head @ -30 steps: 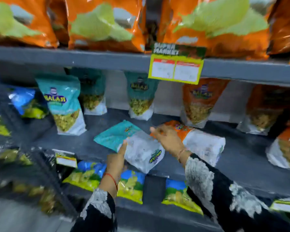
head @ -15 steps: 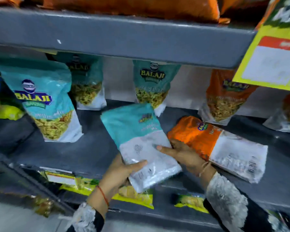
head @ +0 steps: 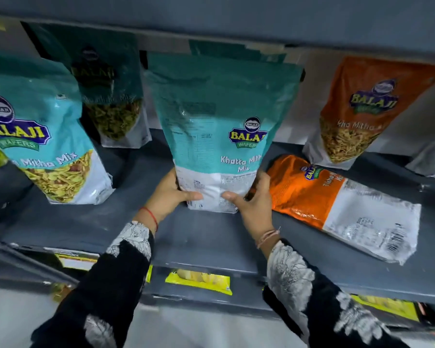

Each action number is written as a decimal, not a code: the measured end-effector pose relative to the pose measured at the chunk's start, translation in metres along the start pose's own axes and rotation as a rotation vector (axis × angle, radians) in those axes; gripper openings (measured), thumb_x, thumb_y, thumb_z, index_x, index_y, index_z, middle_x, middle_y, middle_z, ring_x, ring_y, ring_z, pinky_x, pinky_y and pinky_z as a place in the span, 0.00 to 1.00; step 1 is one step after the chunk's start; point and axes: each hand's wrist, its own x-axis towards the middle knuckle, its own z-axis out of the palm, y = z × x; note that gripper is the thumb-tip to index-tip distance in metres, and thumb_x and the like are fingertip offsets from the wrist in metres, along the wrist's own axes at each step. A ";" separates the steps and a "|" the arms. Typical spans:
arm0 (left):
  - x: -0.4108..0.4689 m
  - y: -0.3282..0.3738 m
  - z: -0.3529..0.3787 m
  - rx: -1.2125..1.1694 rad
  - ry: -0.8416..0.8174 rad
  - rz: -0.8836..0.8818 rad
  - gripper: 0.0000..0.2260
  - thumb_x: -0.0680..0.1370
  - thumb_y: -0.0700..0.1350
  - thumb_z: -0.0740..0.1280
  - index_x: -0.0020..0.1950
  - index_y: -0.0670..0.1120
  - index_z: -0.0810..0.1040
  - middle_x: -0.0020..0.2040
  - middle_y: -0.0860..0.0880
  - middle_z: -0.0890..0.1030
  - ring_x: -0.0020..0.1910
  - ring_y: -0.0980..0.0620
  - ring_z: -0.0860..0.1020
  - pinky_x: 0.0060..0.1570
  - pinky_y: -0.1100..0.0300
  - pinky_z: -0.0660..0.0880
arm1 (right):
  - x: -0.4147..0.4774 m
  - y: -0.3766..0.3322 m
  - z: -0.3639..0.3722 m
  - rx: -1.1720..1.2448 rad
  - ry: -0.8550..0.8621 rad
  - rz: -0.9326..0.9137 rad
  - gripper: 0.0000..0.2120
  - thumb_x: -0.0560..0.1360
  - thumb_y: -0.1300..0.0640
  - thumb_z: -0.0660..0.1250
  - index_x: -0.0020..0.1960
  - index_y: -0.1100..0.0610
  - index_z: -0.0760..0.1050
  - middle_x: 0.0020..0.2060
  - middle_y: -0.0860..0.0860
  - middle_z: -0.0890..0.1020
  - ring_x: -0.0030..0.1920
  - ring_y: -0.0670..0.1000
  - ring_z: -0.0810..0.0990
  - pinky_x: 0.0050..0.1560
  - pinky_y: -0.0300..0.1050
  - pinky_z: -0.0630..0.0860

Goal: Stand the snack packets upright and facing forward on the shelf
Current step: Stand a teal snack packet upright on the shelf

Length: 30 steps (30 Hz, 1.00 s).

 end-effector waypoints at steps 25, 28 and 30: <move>-0.032 -0.025 0.015 0.041 0.220 0.069 0.37 0.52 0.46 0.79 0.58 0.57 0.69 0.56 0.55 0.78 0.56 0.60 0.77 0.47 0.67 0.77 | -0.005 0.016 -0.003 -0.143 -0.248 0.220 0.21 0.65 0.65 0.74 0.55 0.57 0.71 0.55 0.58 0.80 0.55 0.57 0.79 0.58 0.58 0.76; -0.034 -0.029 0.019 0.040 0.248 0.067 0.35 0.58 0.39 0.78 0.60 0.54 0.68 0.57 0.55 0.78 0.56 0.59 0.77 0.52 0.63 0.77 | -0.007 0.006 -0.003 -0.106 -0.271 0.244 0.24 0.66 0.67 0.73 0.59 0.60 0.68 0.58 0.58 0.78 0.58 0.56 0.77 0.61 0.57 0.75; -0.035 -0.024 0.022 0.065 0.252 0.042 0.36 0.59 0.36 0.78 0.62 0.46 0.68 0.60 0.47 0.77 0.59 0.51 0.76 0.58 0.53 0.75 | -0.015 -0.005 -0.005 -0.012 -0.246 0.266 0.32 0.66 0.69 0.72 0.66 0.61 0.63 0.60 0.55 0.75 0.60 0.54 0.75 0.61 0.50 0.74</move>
